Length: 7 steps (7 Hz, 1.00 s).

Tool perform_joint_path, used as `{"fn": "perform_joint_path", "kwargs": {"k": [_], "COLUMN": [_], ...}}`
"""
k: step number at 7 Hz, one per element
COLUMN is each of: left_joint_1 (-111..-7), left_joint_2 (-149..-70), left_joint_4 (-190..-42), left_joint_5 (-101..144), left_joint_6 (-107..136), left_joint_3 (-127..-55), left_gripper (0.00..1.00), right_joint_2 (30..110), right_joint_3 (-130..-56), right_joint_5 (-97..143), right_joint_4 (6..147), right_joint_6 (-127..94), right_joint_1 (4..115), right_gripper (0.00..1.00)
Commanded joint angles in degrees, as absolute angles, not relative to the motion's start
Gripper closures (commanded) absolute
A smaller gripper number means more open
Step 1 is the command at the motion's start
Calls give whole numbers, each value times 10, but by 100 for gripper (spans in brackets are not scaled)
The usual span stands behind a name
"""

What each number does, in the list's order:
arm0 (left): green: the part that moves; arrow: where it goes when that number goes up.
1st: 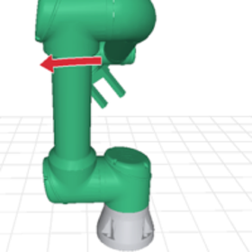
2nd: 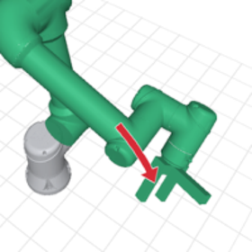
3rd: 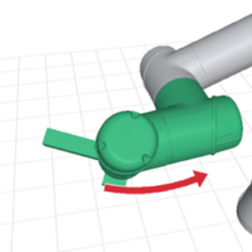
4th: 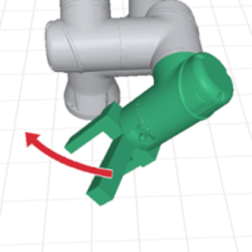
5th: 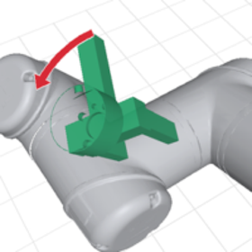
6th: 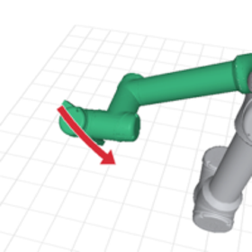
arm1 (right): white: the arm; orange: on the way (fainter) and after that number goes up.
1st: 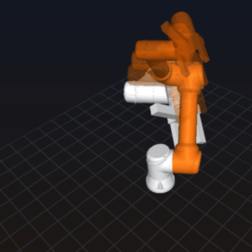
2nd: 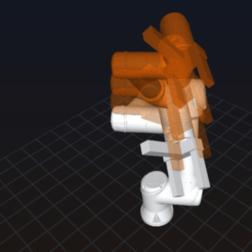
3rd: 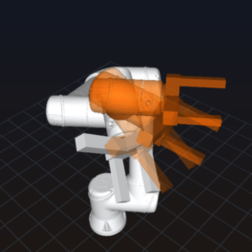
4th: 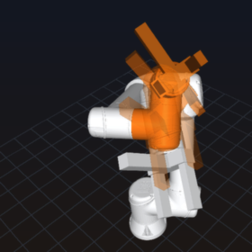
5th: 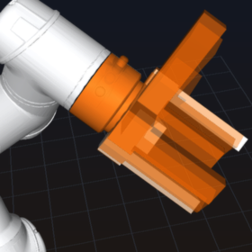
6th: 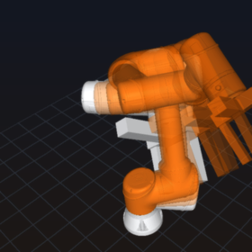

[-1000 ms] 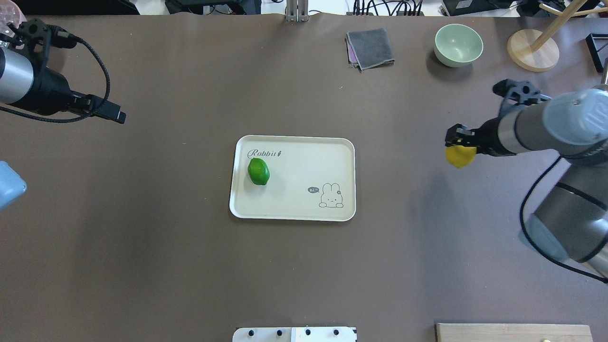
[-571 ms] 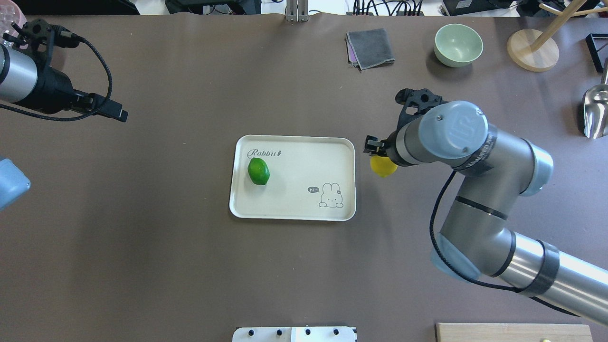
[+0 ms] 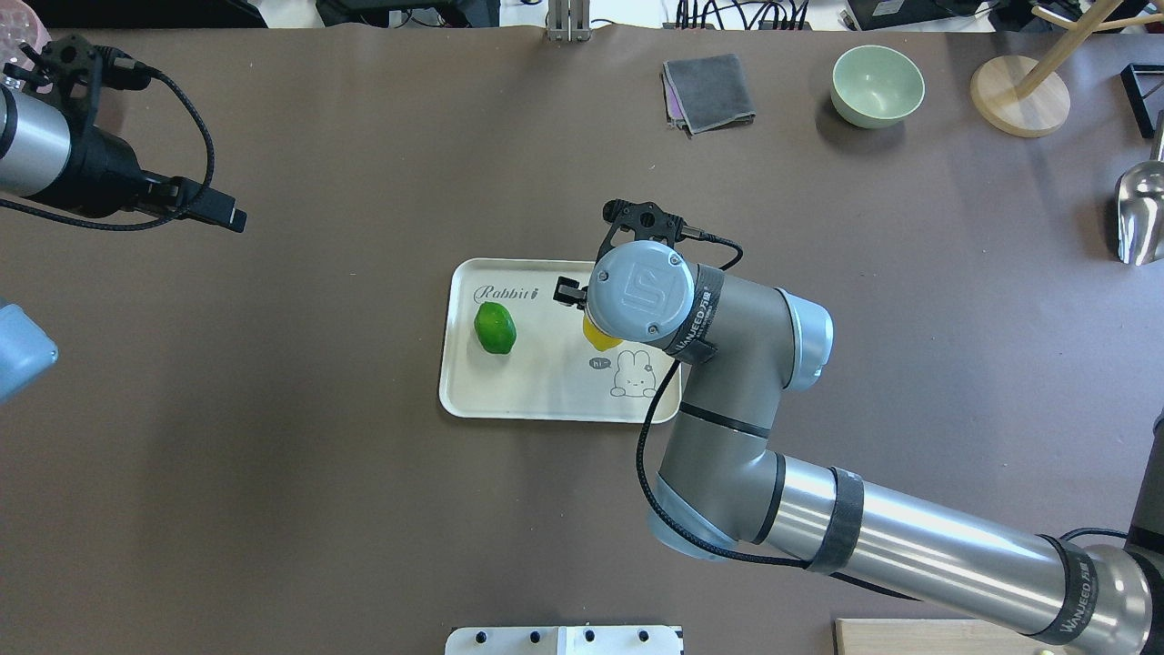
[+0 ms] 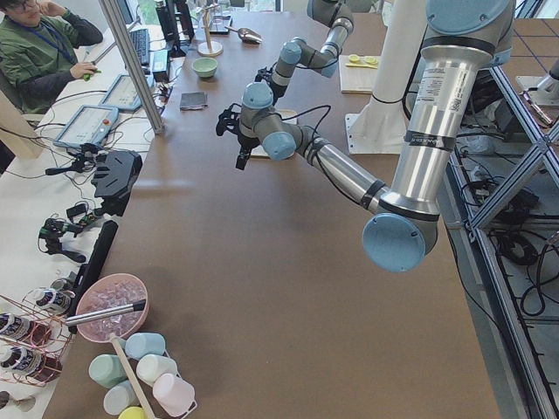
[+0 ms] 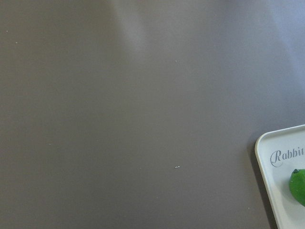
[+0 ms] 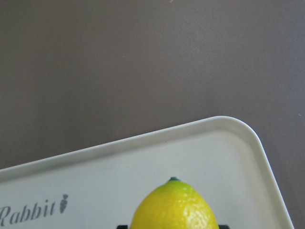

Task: Place all lemons on tray

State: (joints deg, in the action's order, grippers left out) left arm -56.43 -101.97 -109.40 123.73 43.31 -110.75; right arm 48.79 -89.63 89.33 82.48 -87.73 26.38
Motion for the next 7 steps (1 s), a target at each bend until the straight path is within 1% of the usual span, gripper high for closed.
{"fn": "perform_joint_path", "kwargs": {"k": [1,3,4,5,6,7], "left_joint_1": [-564,-564,-569,-591,-616,-675], "left_joint_2": [-1015,-1013,-1013,-1002,-988,-994], "left_joint_4": [-1095,-1094,-1091,-1087,-1067,-972], "left_joint_5": [1237,1234,1236,1237,1241,1268], "left_joint_6": [433,433,426,417,344,234], "left_joint_3": [-1110,-1107,-1107,-1106,-1108,-1112], "left_gripper": [2,2,2,2,1,1], "right_joint_2": [484,486,507,558,603,651], "right_joint_3": [-907,-991,-1039,-1080,-1098,-1104], "right_joint_5": [905,989,1031,1083,1145,1192], "right_joint_4": [844,955,1010,1019,1020,1021], "right_joint_6": [-861,-780,-715,-615,-523,-383], "right_joint_1": [286,347,392,456,533,613], "right_gripper": [0,0,0,0,0,0]}}
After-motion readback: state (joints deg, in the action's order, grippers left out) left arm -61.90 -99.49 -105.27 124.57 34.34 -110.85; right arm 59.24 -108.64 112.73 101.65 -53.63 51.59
